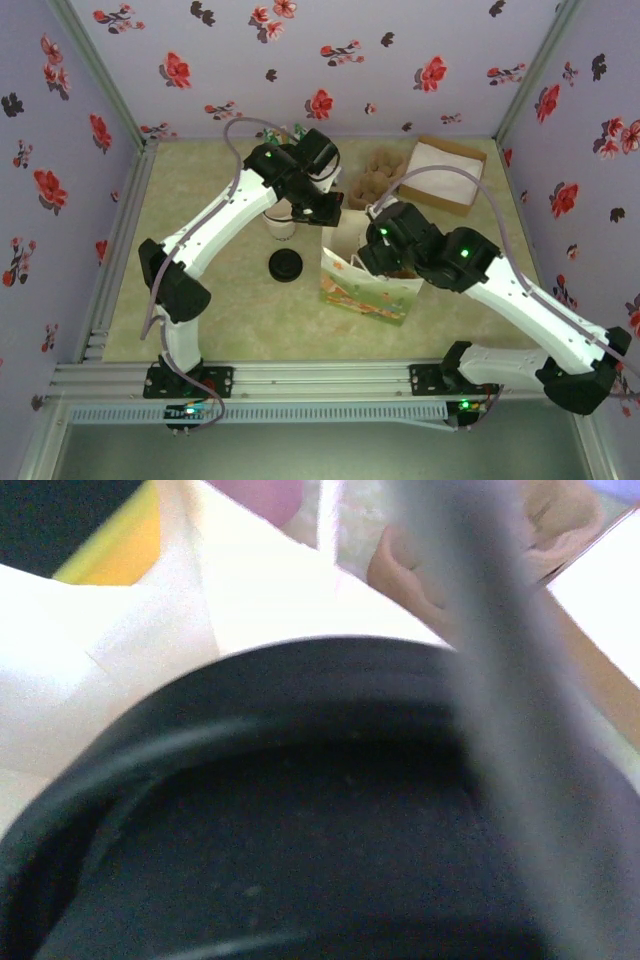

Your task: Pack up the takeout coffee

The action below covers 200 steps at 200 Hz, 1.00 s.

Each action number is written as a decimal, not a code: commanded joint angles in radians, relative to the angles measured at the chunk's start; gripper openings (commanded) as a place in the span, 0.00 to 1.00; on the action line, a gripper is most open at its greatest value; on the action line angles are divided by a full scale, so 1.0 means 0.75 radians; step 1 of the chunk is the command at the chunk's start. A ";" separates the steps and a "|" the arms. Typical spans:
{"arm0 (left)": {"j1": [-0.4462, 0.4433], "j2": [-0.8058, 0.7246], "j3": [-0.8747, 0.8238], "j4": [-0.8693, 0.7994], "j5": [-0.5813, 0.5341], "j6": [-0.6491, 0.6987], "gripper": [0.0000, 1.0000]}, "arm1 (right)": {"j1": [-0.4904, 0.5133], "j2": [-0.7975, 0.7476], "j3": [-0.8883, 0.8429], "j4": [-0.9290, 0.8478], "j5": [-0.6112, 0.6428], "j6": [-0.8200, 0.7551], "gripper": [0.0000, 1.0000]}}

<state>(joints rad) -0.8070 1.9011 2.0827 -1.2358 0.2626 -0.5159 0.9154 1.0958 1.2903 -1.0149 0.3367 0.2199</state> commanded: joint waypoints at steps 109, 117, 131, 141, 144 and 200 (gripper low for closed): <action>-0.006 0.025 0.046 -0.055 -0.004 0.038 0.00 | 0.200 0.095 -0.009 -0.065 0.004 -0.025 0.71; -0.006 0.026 0.046 -0.056 -0.003 0.038 0.00 | 0.200 0.103 -0.013 -0.070 0.005 -0.029 0.72; -0.006 0.025 0.048 -0.056 -0.007 0.036 0.00 | 0.200 0.117 -0.020 -0.085 -0.030 -0.031 0.72; -0.006 0.026 0.051 -0.058 -0.007 0.036 0.00 | 0.200 0.126 -0.028 -0.099 -0.052 -0.034 0.72; -0.007 0.028 0.052 -0.058 -0.008 0.039 0.00 | 0.199 0.129 -0.030 -0.103 -0.056 -0.034 0.72; 0.002 0.023 0.057 -0.063 -0.011 0.044 0.00 | 0.188 0.164 -0.084 -0.210 -0.091 -0.023 0.72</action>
<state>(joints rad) -0.8078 1.9060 2.0987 -1.2572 0.2623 -0.5121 1.0584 1.2079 1.2465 -1.0756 0.3008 0.2157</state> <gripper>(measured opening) 0.039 0.805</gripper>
